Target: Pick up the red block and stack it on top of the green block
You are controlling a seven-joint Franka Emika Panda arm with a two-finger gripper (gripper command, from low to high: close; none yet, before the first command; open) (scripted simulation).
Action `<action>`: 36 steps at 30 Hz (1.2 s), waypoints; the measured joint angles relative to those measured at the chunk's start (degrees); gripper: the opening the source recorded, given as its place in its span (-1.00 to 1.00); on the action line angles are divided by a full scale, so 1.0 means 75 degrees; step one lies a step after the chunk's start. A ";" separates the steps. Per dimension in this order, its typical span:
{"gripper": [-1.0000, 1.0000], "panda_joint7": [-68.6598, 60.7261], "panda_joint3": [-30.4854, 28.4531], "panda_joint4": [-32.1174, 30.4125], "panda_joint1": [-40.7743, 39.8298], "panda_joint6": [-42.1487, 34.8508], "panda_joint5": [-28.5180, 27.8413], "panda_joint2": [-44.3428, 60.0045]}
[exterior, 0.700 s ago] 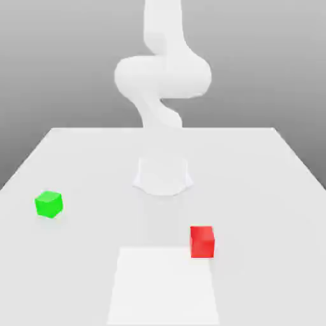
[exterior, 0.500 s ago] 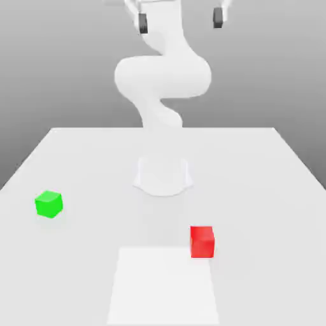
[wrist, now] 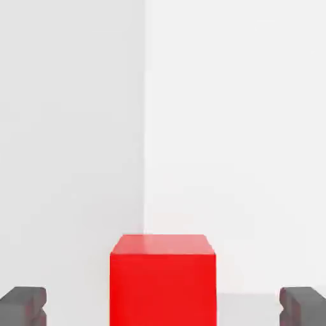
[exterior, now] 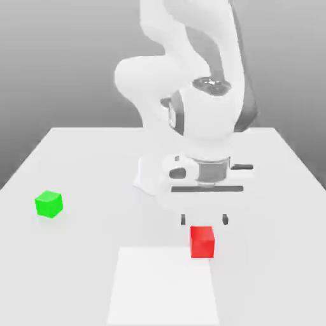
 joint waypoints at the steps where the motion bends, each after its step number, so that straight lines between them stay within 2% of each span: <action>1: 0.00 0.0117 -0.0075 0.0022 0.0030 0.0196 -0.0163 0.0232; 5: 0.00 0.0512 -0.0729 0.0110 0.0555 0.0958 -0.0676 0.1111; 6: -1.00 0.0556 -0.0853 0.0122 0.0672 0.1089 -0.0722 0.1260; 13: -1.00 0.0583 -0.0859 0.0124 0.0673 0.1099 -0.0755 0.1265; 19: -1.00 0.0042 -0.0513 -0.0004 0.0524 0.0099 -0.0038 0.0116; 24: -1.00 -0.0052 -0.0586 -0.0180 0.0627 -0.0763 0.0120 -0.0902; 36: -1.00 -0.3384 -0.3501 0.0085 -0.2345 -0.1843 -0.1439 -0.1929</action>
